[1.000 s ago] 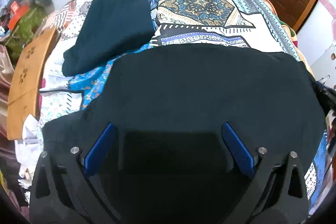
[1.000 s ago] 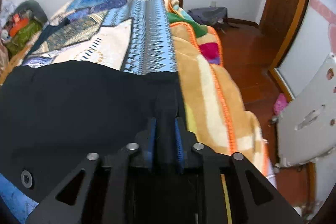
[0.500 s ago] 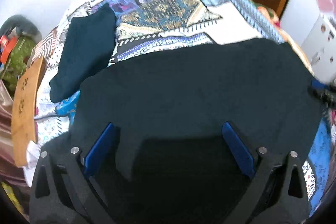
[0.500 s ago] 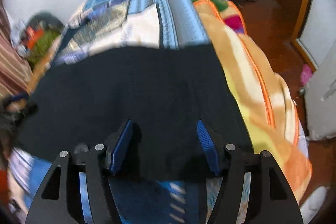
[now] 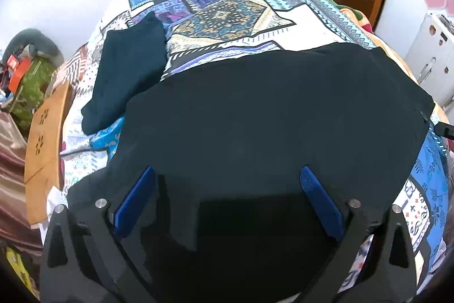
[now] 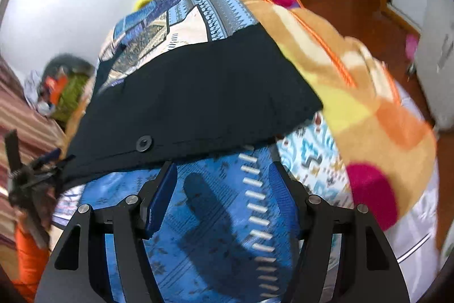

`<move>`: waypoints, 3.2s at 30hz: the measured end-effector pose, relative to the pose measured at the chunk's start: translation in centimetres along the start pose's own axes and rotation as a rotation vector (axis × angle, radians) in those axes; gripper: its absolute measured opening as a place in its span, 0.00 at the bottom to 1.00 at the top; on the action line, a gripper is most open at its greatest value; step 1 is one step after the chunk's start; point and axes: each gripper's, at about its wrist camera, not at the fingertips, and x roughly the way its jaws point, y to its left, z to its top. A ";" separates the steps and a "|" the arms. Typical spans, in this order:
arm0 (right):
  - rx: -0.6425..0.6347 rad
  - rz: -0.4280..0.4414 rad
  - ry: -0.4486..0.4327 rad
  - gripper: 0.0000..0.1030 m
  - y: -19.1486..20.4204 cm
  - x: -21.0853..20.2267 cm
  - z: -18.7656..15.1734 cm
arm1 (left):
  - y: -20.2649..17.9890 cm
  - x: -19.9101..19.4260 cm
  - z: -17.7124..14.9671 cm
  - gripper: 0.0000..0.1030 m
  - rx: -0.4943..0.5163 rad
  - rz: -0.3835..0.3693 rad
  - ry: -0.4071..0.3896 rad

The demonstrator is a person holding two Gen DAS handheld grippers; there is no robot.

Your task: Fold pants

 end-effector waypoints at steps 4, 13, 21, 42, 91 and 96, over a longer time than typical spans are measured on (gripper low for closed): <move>0.051 0.028 -0.024 0.61 -0.4 0.5 0.7 | -1.4 0.9 1.3 1.00 0.008 -0.054 0.028; 0.166 0.072 -0.121 0.61 -1.9 1.8 2.7 | -6.0 2.2 4.0 1.00 0.102 -0.032 0.039; 0.156 0.026 -0.134 0.09 -2.8 2.0 4.4 | -7.7 3.0 5.9 1.00 0.074 -0.128 0.074; -0.315 0.245 -0.325 0.07 15.7 -5.2 11.1 | 5.6 -9.7 2.5 1.00 -0.189 -0.025 -0.251; -0.671 0.056 0.182 0.62 17.8 11.1 5.6 | 3.6 4.2 4.1 1.00 -0.028 -0.064 0.111; -0.654 0.085 0.164 0.62 15.7 8.8 4.4 | 4.1 2.8 2.3 1.00 -0.013 -0.045 0.051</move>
